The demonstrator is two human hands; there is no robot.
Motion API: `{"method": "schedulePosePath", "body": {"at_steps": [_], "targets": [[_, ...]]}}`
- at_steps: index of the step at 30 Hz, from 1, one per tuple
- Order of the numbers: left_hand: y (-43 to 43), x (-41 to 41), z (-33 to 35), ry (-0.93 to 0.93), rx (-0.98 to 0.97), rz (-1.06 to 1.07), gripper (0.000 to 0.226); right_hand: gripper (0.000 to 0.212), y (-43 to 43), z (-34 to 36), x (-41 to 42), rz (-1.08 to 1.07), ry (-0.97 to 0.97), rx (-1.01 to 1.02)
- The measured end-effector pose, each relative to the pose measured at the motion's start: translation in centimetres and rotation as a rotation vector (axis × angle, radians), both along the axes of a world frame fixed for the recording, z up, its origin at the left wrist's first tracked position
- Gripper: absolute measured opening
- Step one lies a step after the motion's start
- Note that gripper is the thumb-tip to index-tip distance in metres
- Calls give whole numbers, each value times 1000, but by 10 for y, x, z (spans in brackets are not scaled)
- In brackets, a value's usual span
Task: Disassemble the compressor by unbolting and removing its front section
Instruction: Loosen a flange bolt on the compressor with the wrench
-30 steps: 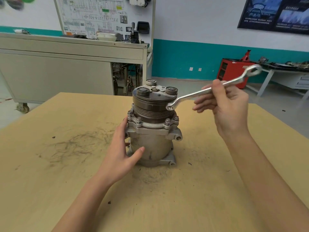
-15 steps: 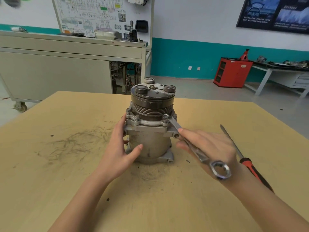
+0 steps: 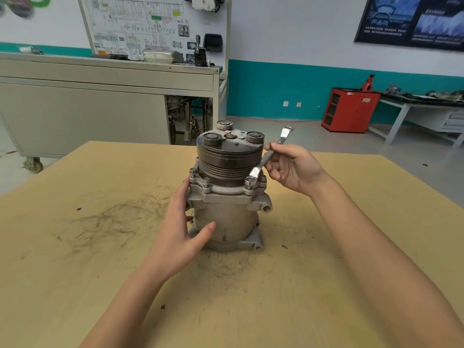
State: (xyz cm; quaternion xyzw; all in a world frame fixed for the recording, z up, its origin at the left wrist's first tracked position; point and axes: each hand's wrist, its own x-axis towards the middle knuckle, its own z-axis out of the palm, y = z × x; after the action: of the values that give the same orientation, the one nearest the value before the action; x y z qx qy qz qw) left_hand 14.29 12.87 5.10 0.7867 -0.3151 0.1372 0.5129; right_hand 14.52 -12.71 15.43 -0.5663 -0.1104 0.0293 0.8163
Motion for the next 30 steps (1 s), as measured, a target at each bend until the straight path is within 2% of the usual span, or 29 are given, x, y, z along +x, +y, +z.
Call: {"method": "schedulePosePath", "body": {"at_steps": [2, 4, 5, 7, 9, 12, 14, 17, 20, 22, 28, 30], "targets": [[0, 0, 0, -8, 2, 0, 87, 16, 0, -2, -4, -16, -22, 84], [0, 0, 1, -4, -2, -5, 87, 31, 0, 3, -12, -101, -70, 232], [0, 0, 1, -2, -5, -6, 87, 38, 0, 8, -18, -179, -131, 239], [0, -1, 2, -3, -7, -7, 87, 38, 5, 17, -36, -399, -327, 50], [0, -1, 2, 1, -11, -10, 87, 28, 14, 20, -56, -581, -548, -217], [-1, 0, 2, 17, -18, -9, 87, 13, 34, 12, -82, -706, -850, -492], [-1, 0, 1, 22, -20, -7, 88, 18, 46, 0, -93, -746, -1019, -698], [-1, -1, 1, 29, -22, -10, 87, 41, 54, -7, -105, -738, -956, -854], [-1, -1, 1, 30, -26, -10, 87, 46, 54, -16, -108, -849, -1233, -1114], [-1, -1, 1, 32, -27, -10, 87, 44, 55, -19, -107, -913, -1330, -1184], [-1, -1, 1, 31, -29, -7, 87, 43, 53, -33, -105, -1008, -1364, -1217], [-1, -2, 1, 24, -27, -11, 87, 31, 52, -40, -107, -902, -1214, -1024]]}}
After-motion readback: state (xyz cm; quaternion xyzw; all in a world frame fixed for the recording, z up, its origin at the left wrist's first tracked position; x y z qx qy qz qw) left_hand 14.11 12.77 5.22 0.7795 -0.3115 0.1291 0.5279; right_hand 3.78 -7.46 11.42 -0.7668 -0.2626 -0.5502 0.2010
